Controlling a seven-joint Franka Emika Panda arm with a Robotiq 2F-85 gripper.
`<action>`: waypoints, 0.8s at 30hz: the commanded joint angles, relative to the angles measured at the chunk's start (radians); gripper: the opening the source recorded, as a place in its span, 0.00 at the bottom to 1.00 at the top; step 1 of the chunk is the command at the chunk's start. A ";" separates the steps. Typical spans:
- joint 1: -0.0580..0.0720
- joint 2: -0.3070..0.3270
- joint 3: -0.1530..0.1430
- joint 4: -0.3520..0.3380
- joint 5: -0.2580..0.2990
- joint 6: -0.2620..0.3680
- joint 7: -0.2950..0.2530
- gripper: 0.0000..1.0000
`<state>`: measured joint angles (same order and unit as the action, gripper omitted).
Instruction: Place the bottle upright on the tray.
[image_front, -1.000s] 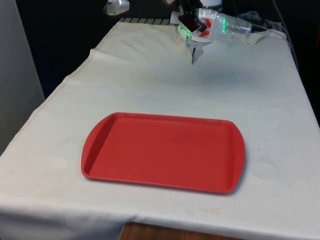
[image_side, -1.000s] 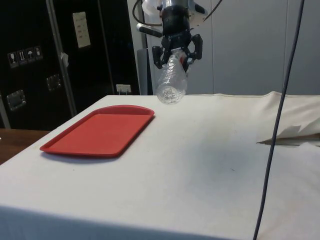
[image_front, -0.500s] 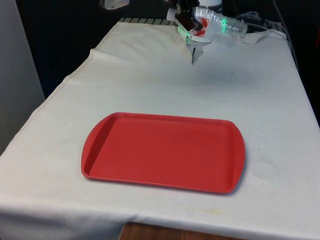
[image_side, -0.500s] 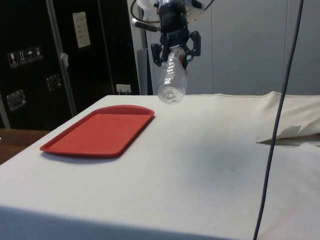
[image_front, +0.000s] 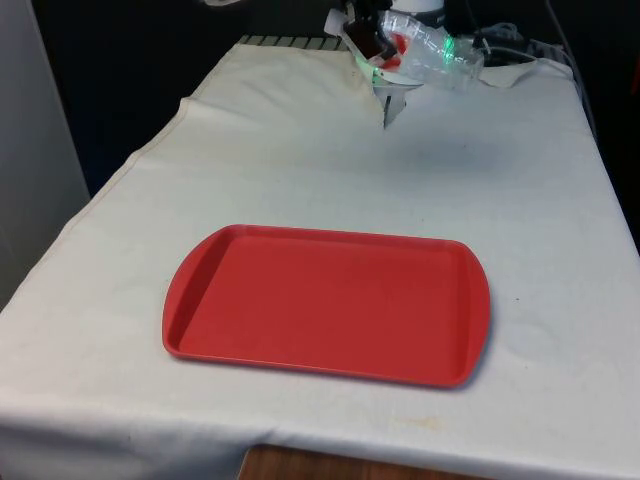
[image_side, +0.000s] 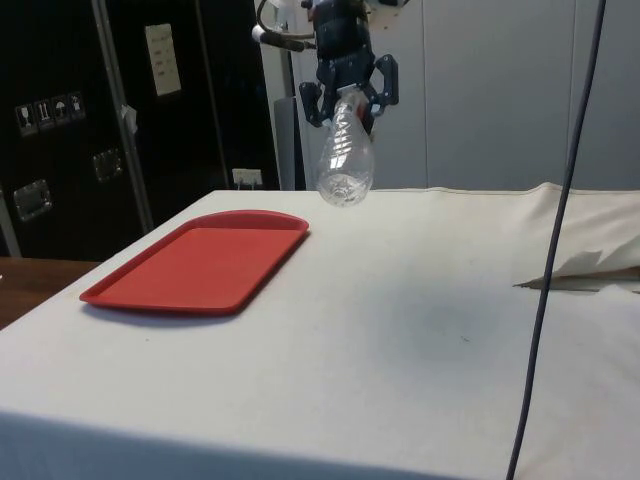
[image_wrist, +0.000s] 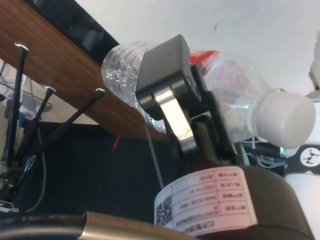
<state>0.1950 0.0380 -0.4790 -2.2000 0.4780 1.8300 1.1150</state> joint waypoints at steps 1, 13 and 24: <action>0.002 -0.001 0.003 0.006 -0.017 0.002 0.020 0.33; 0.002 0.001 0.013 0.037 -0.083 0.002 0.071 0.33; 0.003 0.001 0.019 0.059 -0.137 0.007 0.102 0.33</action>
<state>0.1950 0.0390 -0.4610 -2.1430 0.3480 1.8310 1.2060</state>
